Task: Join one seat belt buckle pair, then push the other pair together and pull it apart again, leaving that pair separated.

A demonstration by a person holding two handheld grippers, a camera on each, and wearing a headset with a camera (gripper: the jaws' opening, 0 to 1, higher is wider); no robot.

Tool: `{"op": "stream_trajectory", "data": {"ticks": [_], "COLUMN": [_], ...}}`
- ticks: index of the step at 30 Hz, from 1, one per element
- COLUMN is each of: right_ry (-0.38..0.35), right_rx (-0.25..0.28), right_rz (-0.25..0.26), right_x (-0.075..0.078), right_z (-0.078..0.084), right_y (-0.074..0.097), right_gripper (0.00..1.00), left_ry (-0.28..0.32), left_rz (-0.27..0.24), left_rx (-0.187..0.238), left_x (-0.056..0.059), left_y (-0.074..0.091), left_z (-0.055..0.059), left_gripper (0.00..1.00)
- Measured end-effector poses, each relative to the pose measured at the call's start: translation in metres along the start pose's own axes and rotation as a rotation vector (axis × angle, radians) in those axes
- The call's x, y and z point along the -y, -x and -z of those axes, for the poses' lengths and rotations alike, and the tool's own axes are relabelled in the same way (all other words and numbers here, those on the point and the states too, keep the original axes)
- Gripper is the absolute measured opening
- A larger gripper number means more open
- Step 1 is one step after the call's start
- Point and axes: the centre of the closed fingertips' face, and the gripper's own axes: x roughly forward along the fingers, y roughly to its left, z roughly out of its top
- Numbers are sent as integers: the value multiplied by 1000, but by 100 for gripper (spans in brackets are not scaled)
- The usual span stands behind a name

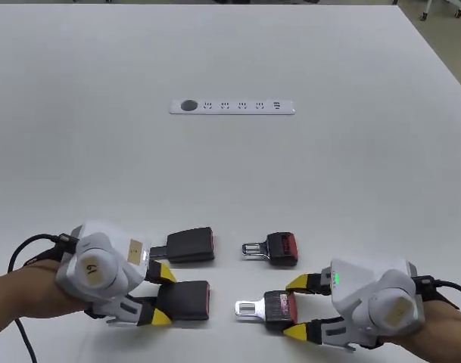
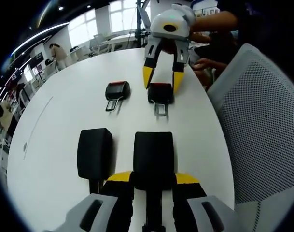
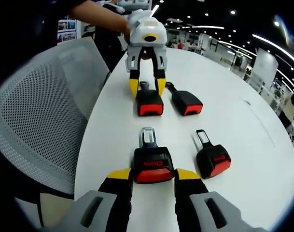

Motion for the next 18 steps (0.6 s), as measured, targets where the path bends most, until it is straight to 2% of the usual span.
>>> {"op": "stream_trajectory", "data": {"ticks": [18], "right_ry": [27], "right_rx": [-6], "right_rz": [9], "right_x": [1], "right_z": [-14], "right_y": [-18], "right_gripper": [30], "left_ry": [-19], "left_rz": [-9], "left_rx": [-28], "left_x": [1], "left_y": [-1], "left_z": [1], "left_gripper": [31]}}
